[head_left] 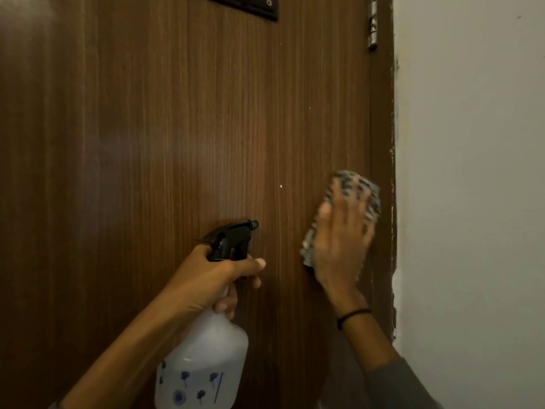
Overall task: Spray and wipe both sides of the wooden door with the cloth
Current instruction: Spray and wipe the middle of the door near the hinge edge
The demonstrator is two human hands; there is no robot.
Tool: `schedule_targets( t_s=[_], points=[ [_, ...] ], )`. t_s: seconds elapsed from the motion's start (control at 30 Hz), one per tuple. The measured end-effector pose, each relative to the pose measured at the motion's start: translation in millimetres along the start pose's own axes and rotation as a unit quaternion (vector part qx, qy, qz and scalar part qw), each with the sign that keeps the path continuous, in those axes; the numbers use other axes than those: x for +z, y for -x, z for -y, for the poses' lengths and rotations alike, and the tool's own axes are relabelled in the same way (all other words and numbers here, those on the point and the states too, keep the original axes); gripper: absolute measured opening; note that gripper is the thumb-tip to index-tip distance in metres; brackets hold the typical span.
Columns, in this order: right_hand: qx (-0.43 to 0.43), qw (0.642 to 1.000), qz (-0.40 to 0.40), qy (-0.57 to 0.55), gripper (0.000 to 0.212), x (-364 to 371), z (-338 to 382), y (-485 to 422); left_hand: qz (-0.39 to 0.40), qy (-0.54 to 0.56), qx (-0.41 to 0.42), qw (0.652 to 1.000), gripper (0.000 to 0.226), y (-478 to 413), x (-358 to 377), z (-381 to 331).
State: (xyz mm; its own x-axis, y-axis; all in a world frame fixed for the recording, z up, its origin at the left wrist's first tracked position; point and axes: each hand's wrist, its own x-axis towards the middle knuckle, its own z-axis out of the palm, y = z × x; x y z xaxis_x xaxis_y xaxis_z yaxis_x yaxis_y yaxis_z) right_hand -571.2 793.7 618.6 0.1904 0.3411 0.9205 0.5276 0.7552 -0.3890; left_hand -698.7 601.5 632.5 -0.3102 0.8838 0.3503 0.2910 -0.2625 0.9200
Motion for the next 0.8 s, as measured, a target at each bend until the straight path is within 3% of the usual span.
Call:
schedule_targets(
  t_s=[0.13, 0.2, 0.27, 0.37, 0.5, 0.8],
  points=[
    [-0.231, 0.972, 0.029, 0.023, 0.053, 8.6, 54.4, -14.1, -0.014, 0.014, 0.0, 1.0, 0.024, -0.3, 0.8, 1.7],
    [-0.284, 0.958, 0.026, 0.024, 0.051, 8.5, 51.5, -27.5, -0.014, 0.013, 0.004, 1.0, 0.026, 0.1, 0.9, 2.1],
    [-0.267, 0.963, 0.021, 0.018, 0.051, 5.8, 39.3, -50.6, -0.008, 0.015, 0.008, 1.0, 0.029, 0.2, 0.7, 1.4],
    [-0.149, 0.989, -0.003, -0.002, 0.052, -2.1, 19.4, -91.2, 0.002, 0.017, 0.007, 1.0, 0.04, 1.0, -0.5, 0.3],
    [-0.07, 0.997, -0.015, -0.017, 0.053, -10.1, -8.2, -121.2, -0.001, 0.016, 0.023, 1.0, 0.034, 2.6, 1.6, 2.7],
    [-0.001, 1.0, -0.013, -0.018, 0.052, -10.7, -88.9, 11.8, 0.008, 0.026, 0.015, 1.0, 0.019, -1.8, -0.5, 3.8]
  ],
)
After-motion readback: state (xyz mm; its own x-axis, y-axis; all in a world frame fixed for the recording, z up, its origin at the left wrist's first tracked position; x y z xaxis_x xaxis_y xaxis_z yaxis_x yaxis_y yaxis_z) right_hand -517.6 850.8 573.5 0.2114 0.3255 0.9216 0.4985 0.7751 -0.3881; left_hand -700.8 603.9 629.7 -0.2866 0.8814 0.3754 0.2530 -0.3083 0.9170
